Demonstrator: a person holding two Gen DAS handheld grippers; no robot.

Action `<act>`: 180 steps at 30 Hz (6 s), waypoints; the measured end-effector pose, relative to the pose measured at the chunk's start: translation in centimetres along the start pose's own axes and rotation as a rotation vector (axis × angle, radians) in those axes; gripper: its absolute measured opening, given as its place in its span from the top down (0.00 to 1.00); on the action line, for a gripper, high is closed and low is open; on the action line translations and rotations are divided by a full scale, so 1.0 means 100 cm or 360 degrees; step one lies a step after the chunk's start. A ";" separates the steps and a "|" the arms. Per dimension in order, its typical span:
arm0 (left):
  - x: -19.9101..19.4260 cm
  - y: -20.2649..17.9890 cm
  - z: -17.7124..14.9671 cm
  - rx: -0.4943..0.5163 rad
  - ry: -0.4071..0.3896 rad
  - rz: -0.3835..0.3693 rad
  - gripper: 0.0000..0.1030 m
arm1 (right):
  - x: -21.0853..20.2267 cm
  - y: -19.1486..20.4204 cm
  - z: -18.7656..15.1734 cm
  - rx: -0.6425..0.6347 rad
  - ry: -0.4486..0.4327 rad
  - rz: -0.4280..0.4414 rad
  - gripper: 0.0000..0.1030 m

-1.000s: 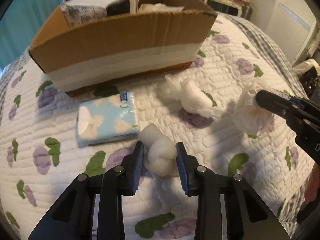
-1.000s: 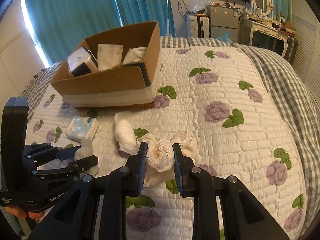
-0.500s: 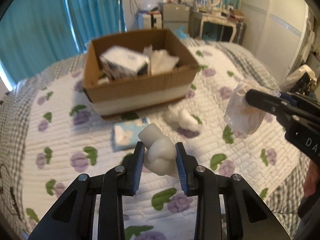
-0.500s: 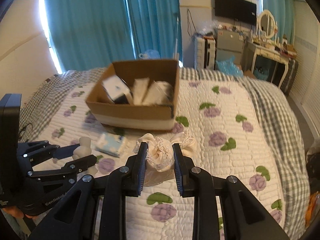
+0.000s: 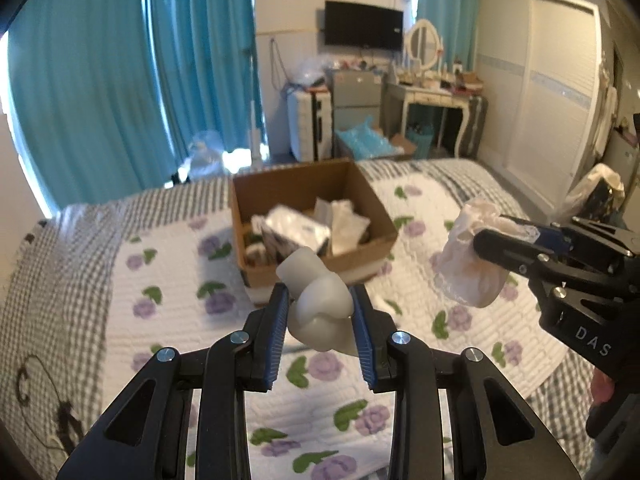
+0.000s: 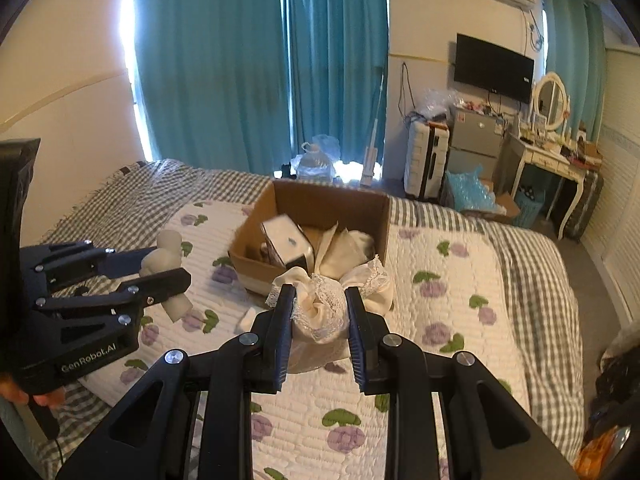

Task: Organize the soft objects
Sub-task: 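Carry the lace cloth and fuzzy knot into the box and open both tools, then move both tools back from the box to the remaining items, then grasp the white cotton wad with right tool while left tool grasps the blue floral tissue pack, then carry the cotton wad and blue tissue pack into the box and open both tools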

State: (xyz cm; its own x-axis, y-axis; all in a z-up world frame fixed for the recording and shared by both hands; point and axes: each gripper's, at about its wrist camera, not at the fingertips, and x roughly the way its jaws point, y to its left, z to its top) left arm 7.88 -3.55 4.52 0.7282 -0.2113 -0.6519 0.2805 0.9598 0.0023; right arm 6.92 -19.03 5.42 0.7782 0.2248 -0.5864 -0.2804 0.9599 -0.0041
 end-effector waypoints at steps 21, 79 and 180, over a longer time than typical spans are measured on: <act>0.123 0.034 0.077 0.0083 0.0003 -0.0027 0.70 | 0.139 -0.024 0.101 0.0069 -0.0061 0.0035 0.76; 0.025 0.022 0.004 -0.0104 -0.0078 0.0222 0.00 | 0.037 -0.054 0.024 0.0083 0.0028 -0.0216 0.00; 0.201 0.060 0.093 0.0030 0.0042 0.0066 0.27 | 0.232 -0.042 0.124 0.0056 0.0102 0.0016 0.76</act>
State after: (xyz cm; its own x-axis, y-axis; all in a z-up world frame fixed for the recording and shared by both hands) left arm 30.04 -3.72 -1.51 0.7227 -0.1661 -0.6709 0.2621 0.9640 0.0437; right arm 33.13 -15.72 1.93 0.7377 0.2243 -0.6367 -0.2672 0.9632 0.0298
